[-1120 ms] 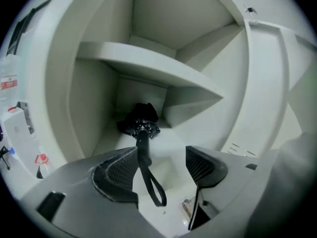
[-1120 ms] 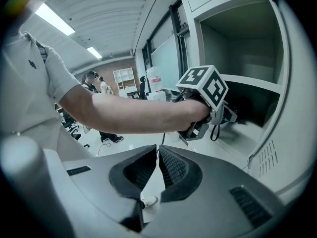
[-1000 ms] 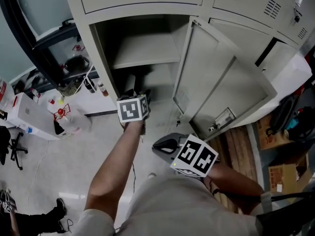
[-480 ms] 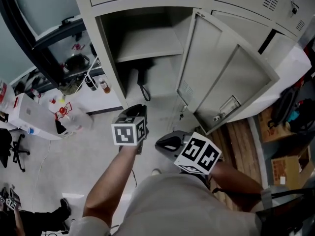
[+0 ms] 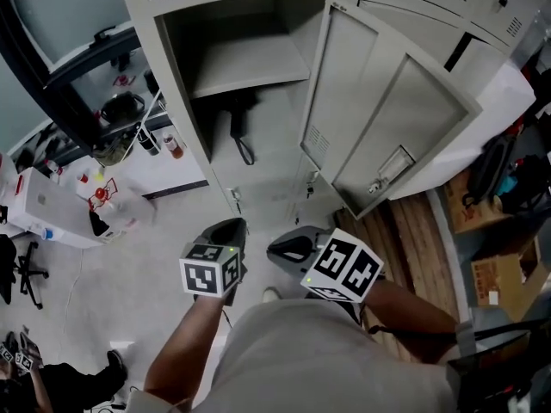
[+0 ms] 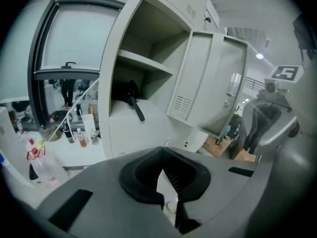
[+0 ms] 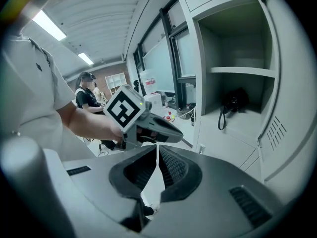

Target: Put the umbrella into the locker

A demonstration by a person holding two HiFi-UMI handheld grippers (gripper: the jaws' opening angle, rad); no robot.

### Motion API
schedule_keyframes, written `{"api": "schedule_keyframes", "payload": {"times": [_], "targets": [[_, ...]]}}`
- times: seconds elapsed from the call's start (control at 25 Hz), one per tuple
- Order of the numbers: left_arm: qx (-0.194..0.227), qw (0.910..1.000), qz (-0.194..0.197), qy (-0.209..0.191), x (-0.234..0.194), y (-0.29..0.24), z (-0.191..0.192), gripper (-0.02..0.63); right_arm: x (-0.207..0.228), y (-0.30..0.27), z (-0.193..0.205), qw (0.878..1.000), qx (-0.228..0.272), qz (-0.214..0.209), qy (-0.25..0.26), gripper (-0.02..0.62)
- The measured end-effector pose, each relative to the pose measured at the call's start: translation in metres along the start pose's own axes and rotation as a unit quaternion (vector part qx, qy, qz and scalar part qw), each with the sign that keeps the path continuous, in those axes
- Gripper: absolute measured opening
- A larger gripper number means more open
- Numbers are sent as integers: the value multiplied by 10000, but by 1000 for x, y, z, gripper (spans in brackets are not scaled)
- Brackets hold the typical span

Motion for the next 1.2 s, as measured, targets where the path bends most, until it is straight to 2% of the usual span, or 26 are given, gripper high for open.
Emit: {"api": "schedule_keyframes", "payload": {"times": [0.12,0.28,0.48,0.72,1.2], "targets": [[-88,9999,128,-66,10,12,18,9,0,2,5,9999,54,36,-99,18],[-151,9987,496,-16,26,23,40,9,2,7,13,9996,119,119,-238,18],[-267,9974,660,-79,36,32,58,9,2,8,21,9994,128,190,-274,18],[-314,9963,724,-339,48,33,65,9,-5,7,27,9995,157,182,-197,18],[-379,9960,715,-366,46,31,73,9,-7,8,26,9993,240,204,-203,18]]}}
Point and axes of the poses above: the fingertips, and each gripper's own axes: y backward along the fingers, x to its right, z out of its underside, the point moved 2 cm from there along y, backward along the fingers, and after that the axes turned 2 degrees about -x, right-handed, at the moved point
